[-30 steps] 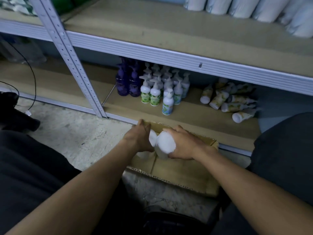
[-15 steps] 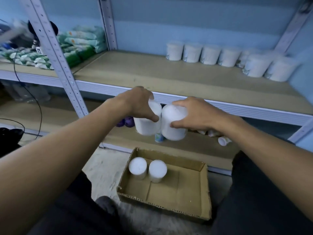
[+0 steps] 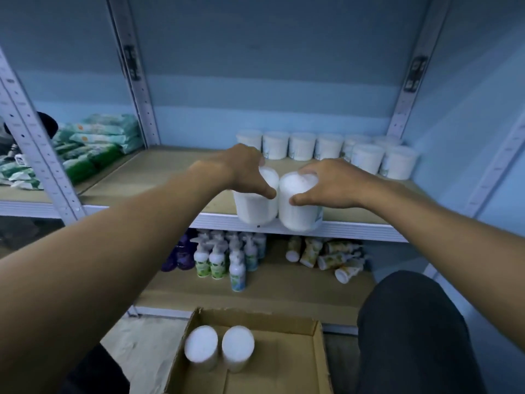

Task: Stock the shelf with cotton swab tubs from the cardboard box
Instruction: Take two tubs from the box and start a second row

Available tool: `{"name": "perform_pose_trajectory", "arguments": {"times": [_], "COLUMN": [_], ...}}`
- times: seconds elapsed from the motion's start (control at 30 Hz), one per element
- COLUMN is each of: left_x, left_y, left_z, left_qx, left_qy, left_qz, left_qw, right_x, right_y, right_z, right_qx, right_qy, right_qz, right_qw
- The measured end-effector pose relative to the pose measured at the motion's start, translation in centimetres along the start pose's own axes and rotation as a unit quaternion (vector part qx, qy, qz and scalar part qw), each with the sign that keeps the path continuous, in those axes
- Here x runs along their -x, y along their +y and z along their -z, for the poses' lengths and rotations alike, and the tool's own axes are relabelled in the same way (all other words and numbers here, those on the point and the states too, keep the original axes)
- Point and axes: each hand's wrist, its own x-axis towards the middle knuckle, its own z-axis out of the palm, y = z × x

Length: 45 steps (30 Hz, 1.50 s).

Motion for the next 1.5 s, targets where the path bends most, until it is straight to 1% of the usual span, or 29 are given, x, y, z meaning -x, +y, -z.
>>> {"name": "perform_pose_trajectory", "arguments": {"times": [0.13,0.37,0.53,0.67,0.83,0.93,1.03,1.23,1.37,1.5], "left_x": [-2.8,-6.5,-8.4,-9.0,-9.0,-8.7,-8.9,-10.5,-12.7,-14.9], "left_y": [2.4,6.1,6.8,6.5,6.1,6.1,6.1,6.3,6.8,6.9], "left_z": [-0.8,-2.7,-3.1,-2.9,-2.1,-2.1,-2.4,-3.3,-3.9,-4.5], "left_qx": [0.014,0.023,0.025,0.039,0.005,-0.002,-0.004,0.002,0.000,-0.011], "left_qy": [-0.009,-0.040,-0.036,-0.028,-0.037,-0.047,-0.037,-0.015,0.001,0.020], "left_qz": [-0.018,-0.052,-0.056,-0.063,-0.096,-0.113,-0.121,-0.113,-0.088,-0.065], "left_qw": [1.000,0.998,0.997,0.997,0.995,0.992,0.992,0.994,0.996,0.998], "right_x": [-0.6,-1.2,-1.9,-2.3,-2.4,-2.6,-2.9,-3.8,-5.2,-7.3], "right_y": [2.9,7.2,9.0,8.8,6.6,5.7,5.6,6.6,7.9,9.5], "right_z": [0.6,0.4,0.4,0.9,0.8,0.4,0.1,-0.5,-0.7,-1.0], "right_qx": [0.002,-0.003,-0.024,0.009,0.115,0.132,0.137,0.146,0.149,0.140], "right_qy": [0.002,-0.016,-0.017,-0.024,0.001,0.000,0.007,0.036,0.042,0.042], "right_qz": [-0.035,-0.091,-0.107,-0.110,-0.108,-0.112,-0.121,-0.101,-0.084,-0.084], "right_qw": [0.999,0.996,0.994,0.994,0.987,0.985,0.983,0.983,0.984,0.986]}}
